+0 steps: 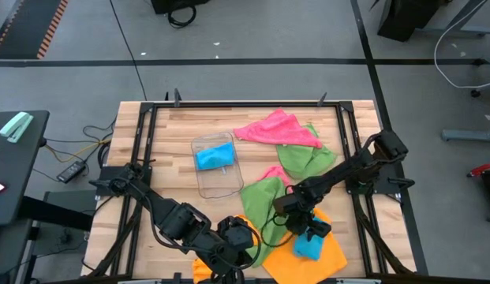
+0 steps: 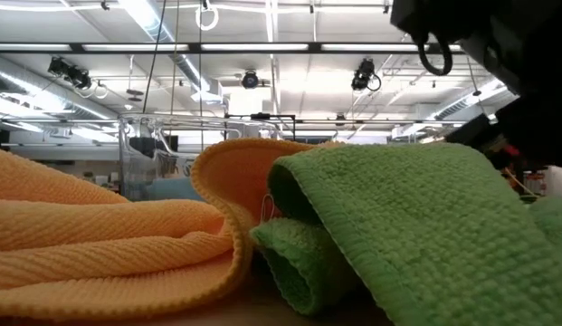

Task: Fold microfiber towels
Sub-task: Fold the blue towel

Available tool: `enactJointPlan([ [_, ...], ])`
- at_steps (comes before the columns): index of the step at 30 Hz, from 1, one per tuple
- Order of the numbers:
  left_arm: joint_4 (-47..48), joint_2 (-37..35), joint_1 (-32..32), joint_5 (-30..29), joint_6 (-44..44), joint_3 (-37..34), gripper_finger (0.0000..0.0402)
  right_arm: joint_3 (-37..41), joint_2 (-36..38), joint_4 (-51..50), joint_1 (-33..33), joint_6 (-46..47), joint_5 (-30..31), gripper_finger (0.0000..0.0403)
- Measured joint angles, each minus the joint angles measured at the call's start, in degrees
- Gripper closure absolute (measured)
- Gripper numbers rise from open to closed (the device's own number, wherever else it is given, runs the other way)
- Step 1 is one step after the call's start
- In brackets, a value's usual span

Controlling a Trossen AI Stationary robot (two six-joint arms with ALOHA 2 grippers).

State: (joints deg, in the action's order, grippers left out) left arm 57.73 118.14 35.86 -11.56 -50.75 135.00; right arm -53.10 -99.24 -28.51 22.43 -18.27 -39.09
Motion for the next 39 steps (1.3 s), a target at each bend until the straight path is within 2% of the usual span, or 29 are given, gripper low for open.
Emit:
enactJointPlan([
  [2, -0.2, 0.3, 0.0, -2.3, -1.1, 0.0, 0.0378, 0.0, 0.0, 0.9, 0.9, -2.1, 3.4, 0.0203],
  [7, 0.0, 1.9, 0.6, -2.8, -1.5, 0.0, 0.0372, -1.2, 0.0, 0.7, 0.8, 0.3, 3.6, 0.0203],
  [12, -0.1, 1.9, 1.1, -2.7, -1.5, 0.0, 0.037, -4.6, 0.0, -1.2, -2.2, 5.4, -0.7, 0.0203],
  [17, -0.2, 1.9, 0.9, -2.8, -1.2, 0.0, 0.0378, -5.6, -0.8, -0.4, -3.9, 4.6, -2.9, 0.0203],
  [25, -0.3, 1.9, 0.9, -2.8, -2.8, 0.0, 0.0368, -5.3, -7.7, -0.6, -2.7, 7.1, -9.4, 0.0199],
  [29, -0.3, 1.9, 1.1, -2.8, -3.1, 0.0, 0.0366, -5.3, -7.1, -1.9, -2.9, 6.1, -8.7, 0.0172],
  [33, -0.3, 1.9, 1.1, -2.8, -3.0, 0.0, 0.0373, -5.7, -5.6, -1.7, -2.8, 4.6, -4.6, 0.0134],
  [39, -0.3, 1.9, 1.1, -2.8, -2.6, 0.0, 0.0377, -8.4, -5.1, -1.8, -2.6, 3.8, -2.2, 0.0088],
])
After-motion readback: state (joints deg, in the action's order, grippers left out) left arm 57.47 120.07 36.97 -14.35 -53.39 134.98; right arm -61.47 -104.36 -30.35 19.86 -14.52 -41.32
